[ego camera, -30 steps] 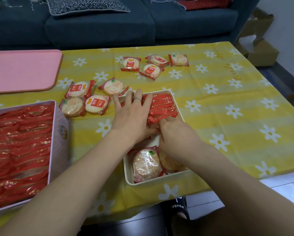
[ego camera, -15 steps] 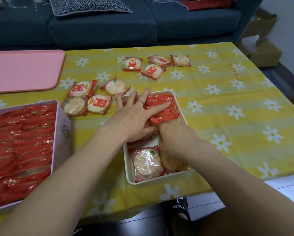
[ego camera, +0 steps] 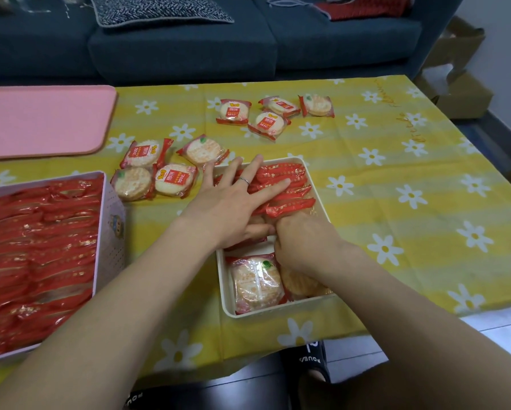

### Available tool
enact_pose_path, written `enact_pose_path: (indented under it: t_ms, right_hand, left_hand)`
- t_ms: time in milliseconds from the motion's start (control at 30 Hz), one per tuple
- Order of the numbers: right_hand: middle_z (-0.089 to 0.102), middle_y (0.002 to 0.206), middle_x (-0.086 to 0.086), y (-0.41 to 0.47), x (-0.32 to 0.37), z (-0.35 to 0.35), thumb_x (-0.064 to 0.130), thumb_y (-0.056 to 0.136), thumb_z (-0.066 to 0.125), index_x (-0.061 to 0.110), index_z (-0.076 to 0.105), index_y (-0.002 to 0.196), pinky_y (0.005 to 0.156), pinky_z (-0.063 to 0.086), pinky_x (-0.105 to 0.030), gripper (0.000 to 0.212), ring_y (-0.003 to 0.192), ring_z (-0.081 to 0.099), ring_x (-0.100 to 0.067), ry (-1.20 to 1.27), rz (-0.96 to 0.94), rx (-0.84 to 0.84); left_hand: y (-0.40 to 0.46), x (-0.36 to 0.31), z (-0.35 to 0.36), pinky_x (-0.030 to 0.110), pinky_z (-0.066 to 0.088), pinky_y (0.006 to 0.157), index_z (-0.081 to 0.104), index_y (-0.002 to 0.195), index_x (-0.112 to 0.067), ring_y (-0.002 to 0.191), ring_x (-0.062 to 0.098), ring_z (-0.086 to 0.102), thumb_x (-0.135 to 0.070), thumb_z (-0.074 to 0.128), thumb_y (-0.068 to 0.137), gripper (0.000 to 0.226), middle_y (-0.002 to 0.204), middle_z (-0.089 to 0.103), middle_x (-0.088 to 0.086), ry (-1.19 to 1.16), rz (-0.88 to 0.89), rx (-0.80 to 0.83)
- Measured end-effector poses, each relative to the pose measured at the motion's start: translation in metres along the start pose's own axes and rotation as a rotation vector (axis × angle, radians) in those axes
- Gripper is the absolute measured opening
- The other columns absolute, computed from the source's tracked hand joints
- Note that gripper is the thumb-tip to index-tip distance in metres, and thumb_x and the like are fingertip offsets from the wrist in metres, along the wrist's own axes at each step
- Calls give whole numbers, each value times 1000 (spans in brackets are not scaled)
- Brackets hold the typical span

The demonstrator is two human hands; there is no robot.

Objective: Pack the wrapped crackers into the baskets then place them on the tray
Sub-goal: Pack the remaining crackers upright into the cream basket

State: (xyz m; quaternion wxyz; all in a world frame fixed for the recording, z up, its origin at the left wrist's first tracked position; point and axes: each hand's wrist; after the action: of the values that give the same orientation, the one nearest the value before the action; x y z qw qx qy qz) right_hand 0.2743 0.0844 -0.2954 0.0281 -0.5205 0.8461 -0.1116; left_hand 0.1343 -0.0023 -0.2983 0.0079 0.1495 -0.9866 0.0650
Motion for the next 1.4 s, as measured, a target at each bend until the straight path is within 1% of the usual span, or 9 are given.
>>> enact_pose_path:
  t_ms: [300, 500, 600, 767, 900, 967, 1067, 1233, 1400]
  right_hand:
    - [66, 118, -11, 3, 0, 0, 19, 94, 50, 13, 64, 113, 76, 40, -30, 24, 109, 62, -30, 8, -11, 29]
    - [68, 111, -5, -4, 5, -6, 23, 92, 51, 19, 61, 111, 72, 38, -29, 22, 103, 65, -27, -99, -106, 10]
    - [68, 113, -5, -11, 15, -10, 28, 91, 51, 20, 61, 111, 86, 39, -33, 24, 107, 63, -27, -162, -194, 28]
    - [68, 104, 0, -11, 30, -17, 31, 86, 57, 27, 57, 92, 92, 34, -35, 8, 102, 60, -23, -265, -304, -7]
    - [67, 102, -2, -13, 38, -16, 28, 84, 61, 20, 61, 97, 94, 32, -35, 15, 104, 57, -25, -219, -335, 154]
    - [66, 105, -4, -10, 36, -14, 24, 82, 62, 18, 61, 100, 99, 33, -35, 18, 107, 56, -26, -161, -324, 198]
    - [66, 101, -2, -6, 32, -15, 22, 76, 66, 19, 65, 102, 82, 39, -32, 26, 98, 60, -25, -69, -305, 196]
    - [51, 60, 7, -10, 15, -38, 21, 68, 77, 13, 54, 67, 57, 43, -37, 24, 58, 48, -12, 279, -265, 243]
    - [55, 76, 6, -15, -9, -65, 14, 77, 79, 20, 68, 96, 62, 43, -26, 23, 64, 53, -7, 984, -13, -40]
  left_hand:
    - [-1, -1, 4, 69, 1, 118, -18, 149, -60, 154, 37, -13, -75, 28, 93, 74, 167, -24, 5, 31, 5, -10]
    - [-5, 7, -6, 58, -6, 123, -17, 151, -57, 156, 30, -11, -76, 60, 78, 107, 169, -18, 2, -246, 5, -27]
    - [-10, 19, -10, 53, -6, 124, -12, 152, -57, 156, 28, -11, -69, 72, 69, 119, 169, -15, 1, -350, -9, -22]
    - [-20, 31, -21, 47, -4, 125, -4, 155, -54, 155, 22, -9, -45, 82, 68, 123, 169, -8, 0, -477, -71, 22]
    - [-25, 35, -21, 48, 0, 124, -1, 154, -56, 155, 25, -7, -43, 82, 71, 118, 169, -6, -2, -517, -84, 49]
    - [-26, 35, -19, 47, 0, 124, -1, 155, -55, 155, 24, -7, -43, 82, 72, 117, 169, -6, -2, -504, -82, 63]
    - [-29, 38, -20, 47, 0, 125, -1, 156, -52, 155, 23, -6, -42, 82, 72, 118, 169, -5, -1, -485, -86, 58]
    - [-32, 41, -24, 52, 28, 119, 22, 152, -51, 150, 24, 18, -55, 65, 65, 97, 160, 20, -7, -662, -110, -13]
    - [-30, 39, -31, 35, 41, 105, 54, 117, -31, 122, 9, 47, -69, 54, 78, 54, 125, 50, -5, -963, -91, -269]
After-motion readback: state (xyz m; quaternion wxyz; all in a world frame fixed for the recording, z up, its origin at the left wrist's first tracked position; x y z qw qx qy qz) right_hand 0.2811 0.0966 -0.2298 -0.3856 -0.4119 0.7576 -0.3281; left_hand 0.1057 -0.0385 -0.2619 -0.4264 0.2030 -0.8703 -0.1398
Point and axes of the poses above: each hand's wrist, its own y-axis towards the middle knuckle, its own z-axis out of the palm, x = y × z
